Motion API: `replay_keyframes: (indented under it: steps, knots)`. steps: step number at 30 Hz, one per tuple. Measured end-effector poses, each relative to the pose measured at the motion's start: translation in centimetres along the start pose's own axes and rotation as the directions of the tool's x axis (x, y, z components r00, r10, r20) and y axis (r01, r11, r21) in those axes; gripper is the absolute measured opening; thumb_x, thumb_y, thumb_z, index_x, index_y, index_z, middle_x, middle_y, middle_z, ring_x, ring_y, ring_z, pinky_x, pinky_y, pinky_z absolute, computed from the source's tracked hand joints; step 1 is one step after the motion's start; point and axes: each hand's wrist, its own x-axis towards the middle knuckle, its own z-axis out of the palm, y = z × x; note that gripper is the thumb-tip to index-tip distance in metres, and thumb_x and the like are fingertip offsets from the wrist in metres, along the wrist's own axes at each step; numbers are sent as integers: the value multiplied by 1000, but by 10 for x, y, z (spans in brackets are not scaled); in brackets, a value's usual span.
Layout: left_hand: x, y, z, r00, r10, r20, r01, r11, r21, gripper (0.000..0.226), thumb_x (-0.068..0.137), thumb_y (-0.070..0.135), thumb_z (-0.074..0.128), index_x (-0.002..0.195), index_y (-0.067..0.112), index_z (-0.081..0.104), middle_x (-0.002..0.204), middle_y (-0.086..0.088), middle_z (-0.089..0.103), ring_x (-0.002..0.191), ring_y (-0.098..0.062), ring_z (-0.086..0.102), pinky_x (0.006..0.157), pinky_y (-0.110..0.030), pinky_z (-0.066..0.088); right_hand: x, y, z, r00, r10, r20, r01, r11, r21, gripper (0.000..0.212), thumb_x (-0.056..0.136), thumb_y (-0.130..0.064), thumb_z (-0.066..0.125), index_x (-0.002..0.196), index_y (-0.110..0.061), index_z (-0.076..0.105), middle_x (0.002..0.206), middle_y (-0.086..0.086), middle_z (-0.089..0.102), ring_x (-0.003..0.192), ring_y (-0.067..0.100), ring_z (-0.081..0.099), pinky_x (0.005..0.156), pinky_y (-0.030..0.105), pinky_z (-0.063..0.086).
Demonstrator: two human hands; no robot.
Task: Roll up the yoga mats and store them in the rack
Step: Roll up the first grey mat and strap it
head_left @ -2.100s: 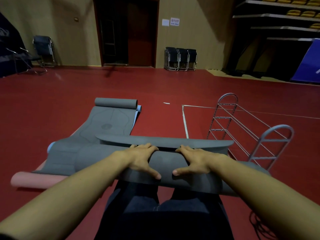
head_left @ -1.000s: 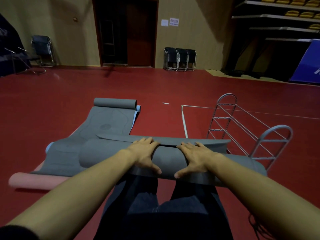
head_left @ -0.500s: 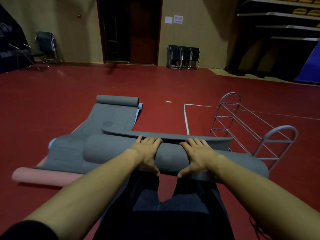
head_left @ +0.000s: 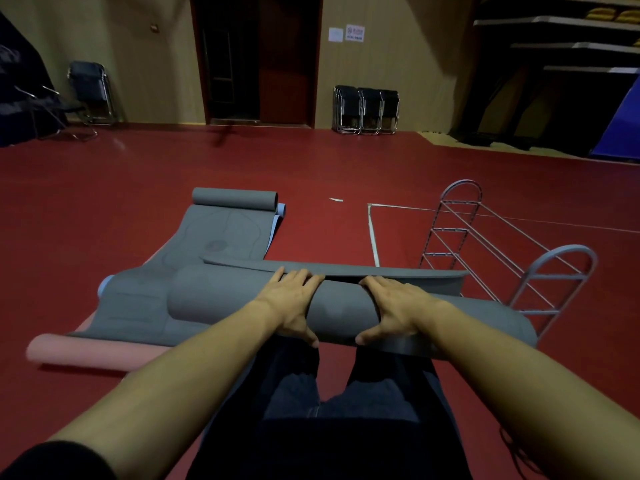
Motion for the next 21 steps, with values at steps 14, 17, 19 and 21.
replay_keyframes:
  steps: [14, 17, 19, 21]
  knots:
    - [-8, -2, -6, 997, 39, -62, -38, 999, 17, 121, 59, 80, 75, 155, 32, 19, 146, 0, 41, 133, -26, 43, 114, -47, 33, -7, -5, -3, 998, -31, -46, 24, 988, -155, 111, 60, -86, 66, 146, -24, 32, 137, 0, 52, 118, 28, 58, 98, 47, 49]
    - [-12, -1, -24, 998, 68, -5, -68, 997, -21, 121, 55, 80, 77, 154, 37, 22, 145, 5, 44, 131, -23, 47, 114, -47, 34, -11, -7, -17, 1000, -18, 24, 20, 993, -118, 107, 57, -87, 68, 138, -24, 38, 133, 0, 57, 112, 28, 62, 92, 43, 50]
    - [-12, 0, -36, 993, 84, 82, -80, 996, -48, 123, 54, 79, 80, 155, 39, 23, 144, 6, 45, 130, -23, 49, 113, -48, 37, -14, -7, -27, 994, -11, 111, 14, 1000, -26, 107, 58, -82, 76, 139, -23, 38, 133, 0, 58, 113, 27, 61, 94, 40, 49]
    - [-12, 1, -48, 980, 92, 176, -77, 993, -91, 123, 50, 79, 82, 152, 42, 25, 139, 8, 49, 126, -22, 53, 109, -47, 42, -18, -6, -35, 977, 0, 212, -21, 995, 100, 105, 59, -73, 85, 140, -24, 40, 132, 0, 60, 111, 22, 61, 94, 36, 50]
